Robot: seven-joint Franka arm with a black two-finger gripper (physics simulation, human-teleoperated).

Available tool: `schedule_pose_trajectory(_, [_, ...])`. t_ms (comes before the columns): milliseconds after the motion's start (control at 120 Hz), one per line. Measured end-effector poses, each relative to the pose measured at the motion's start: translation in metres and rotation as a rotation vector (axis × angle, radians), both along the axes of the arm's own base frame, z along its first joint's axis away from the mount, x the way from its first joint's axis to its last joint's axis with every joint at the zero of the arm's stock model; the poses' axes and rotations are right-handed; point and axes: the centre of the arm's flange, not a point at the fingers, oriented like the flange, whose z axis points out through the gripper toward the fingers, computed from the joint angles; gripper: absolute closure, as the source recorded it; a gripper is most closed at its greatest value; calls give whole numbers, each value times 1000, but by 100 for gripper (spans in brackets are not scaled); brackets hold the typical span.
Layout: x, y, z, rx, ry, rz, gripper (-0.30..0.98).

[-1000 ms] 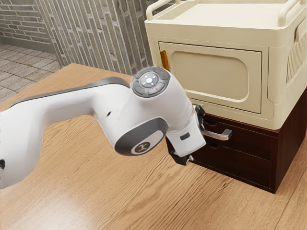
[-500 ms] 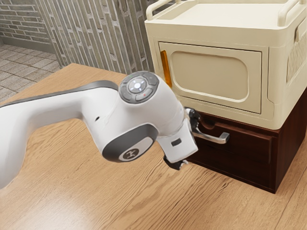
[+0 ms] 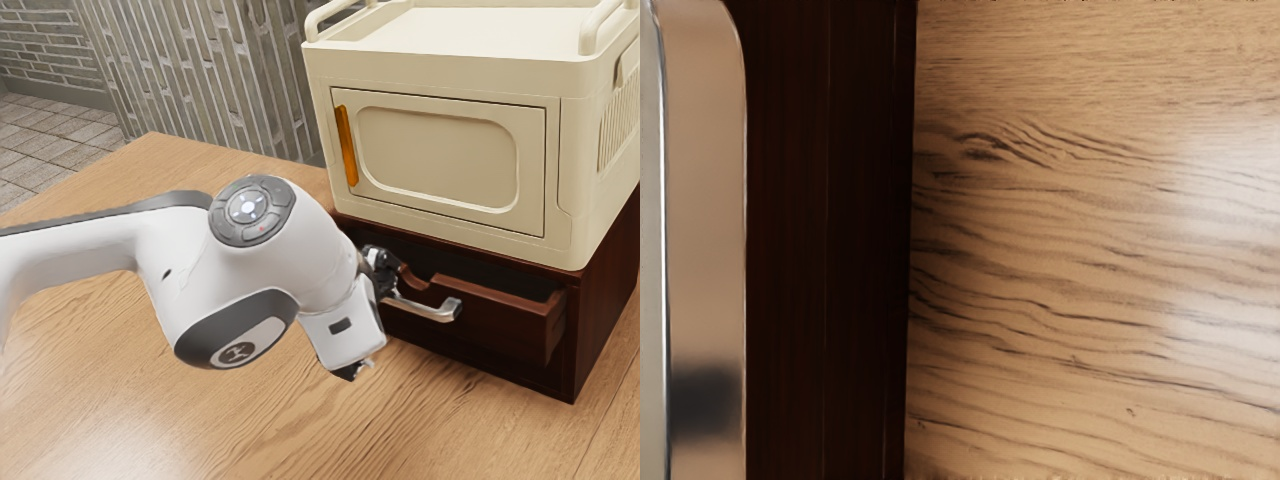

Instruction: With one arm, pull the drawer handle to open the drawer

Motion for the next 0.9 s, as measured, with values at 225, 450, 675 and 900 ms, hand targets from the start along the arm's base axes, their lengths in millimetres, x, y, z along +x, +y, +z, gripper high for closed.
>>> schedule_pose_trajectory(225, [-24,-7,4,-1,-10,-25,4])
schedule_pose_trajectory(450, [-40,-3,4,1,-12,-28,3])
schedule_pose_trajectory(675, [-61,-4,4,4,-14,-39,1])
schedule_pose_trajectory(900, [-77,-4,-1,12,-6,-43,0])
